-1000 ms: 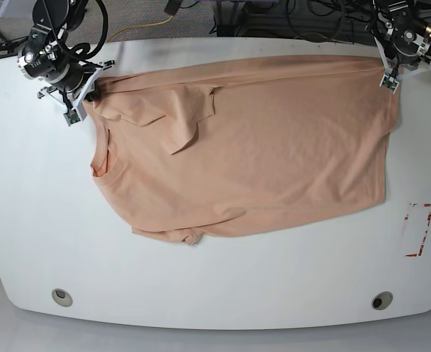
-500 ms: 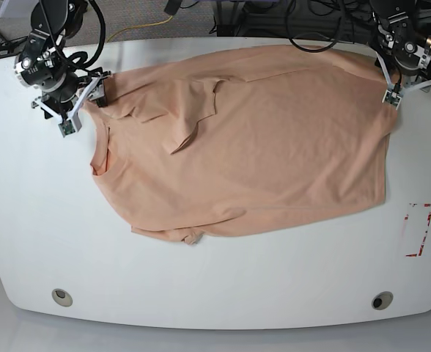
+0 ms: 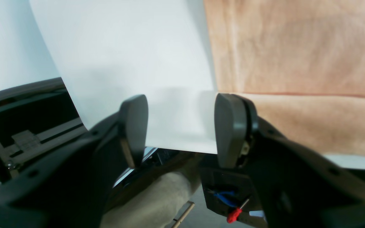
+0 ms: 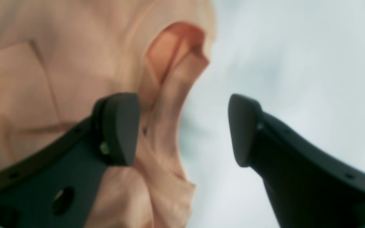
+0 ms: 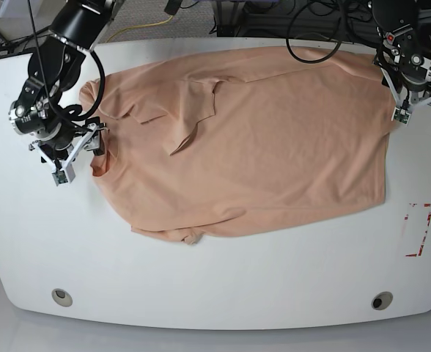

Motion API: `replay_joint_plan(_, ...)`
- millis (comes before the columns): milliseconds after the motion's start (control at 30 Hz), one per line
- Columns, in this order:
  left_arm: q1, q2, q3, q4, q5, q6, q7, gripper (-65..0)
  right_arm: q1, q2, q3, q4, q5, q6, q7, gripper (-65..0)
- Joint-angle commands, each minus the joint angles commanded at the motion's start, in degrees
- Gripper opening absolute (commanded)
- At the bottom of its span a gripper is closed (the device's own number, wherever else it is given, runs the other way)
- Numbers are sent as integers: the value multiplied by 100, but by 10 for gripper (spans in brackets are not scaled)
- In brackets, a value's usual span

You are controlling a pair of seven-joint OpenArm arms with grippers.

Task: Fold the T-shirt properly
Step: 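Move the right gripper to the shirt's side edge and grasp it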

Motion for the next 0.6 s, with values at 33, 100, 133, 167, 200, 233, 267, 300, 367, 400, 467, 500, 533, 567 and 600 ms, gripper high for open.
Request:
replay_joint_plan(33,-9,-9,0,0,9,0,0,-343,167,9,0,-211,-9,0,18,-233)
replay_joint_plan(100,-18,0,9,0,9,0,0,-343,510,79,0,-615,-9,0,35,-233)
replay_joint_plan(133,-26,0,9,0,9,0,0,-343,721,123,0,-905,-9,0,53,-235)
replay_joint_plan(167,-35,0,9,0,9,0,0,-343,923,167,0,-1213,-9,0,105,-235)
replay_joint_plan(200,-44,0,9,0,9,0,0,-343,1081,202,0,-1503,-9,0,176,-235)
replay_joint_plan(233,-44,0,9,0,9,0,0,-343,1213,211,0,-1767,-9,0,264,-235)
replay_joint_plan(267,-53,0,9,0,9,0,0,-343,1363,237,-9,-2040,-9,0,369,-235)
replay_joint_plan(300,-53,-9,9,0,9,0,0,-343,1530,316,-9,-2365,-9,0,466,-235)
replay_joint_plan(367,-53,-9,9,0,9,0,0,-343,1767,422,-9,-2971,0,0,607,-235)
replay_joint_plan(400,-53,-9,9,0,9,0,0,-343,1881,466,-9,-3270,0,0,677,-235)
replay_joint_plan(467,-53,-9,9,0,9,0,0,-343,2057,519,-9,-3771,26,0,844,-235)
replay_joint_plan(500,-53,-9,9,-9,9,0,0,-343,2119,554,-9,-3982,26,0,941,-235)
replay_joint_plan(533,-53,-9,18,-35,9,0,0,-343,2136,589,-26,-4158,35,0,1020,-235)
replay_joint_plan(567,-53,-9,18,-62,9,0,0,-343,2136,589,-26,-4246,35,0,1055,-235)
replay_joint_plan(600,-53,-9,18,-88,9,0,0,-343,2136,571,-35,-4290,35,0,1055,-235)
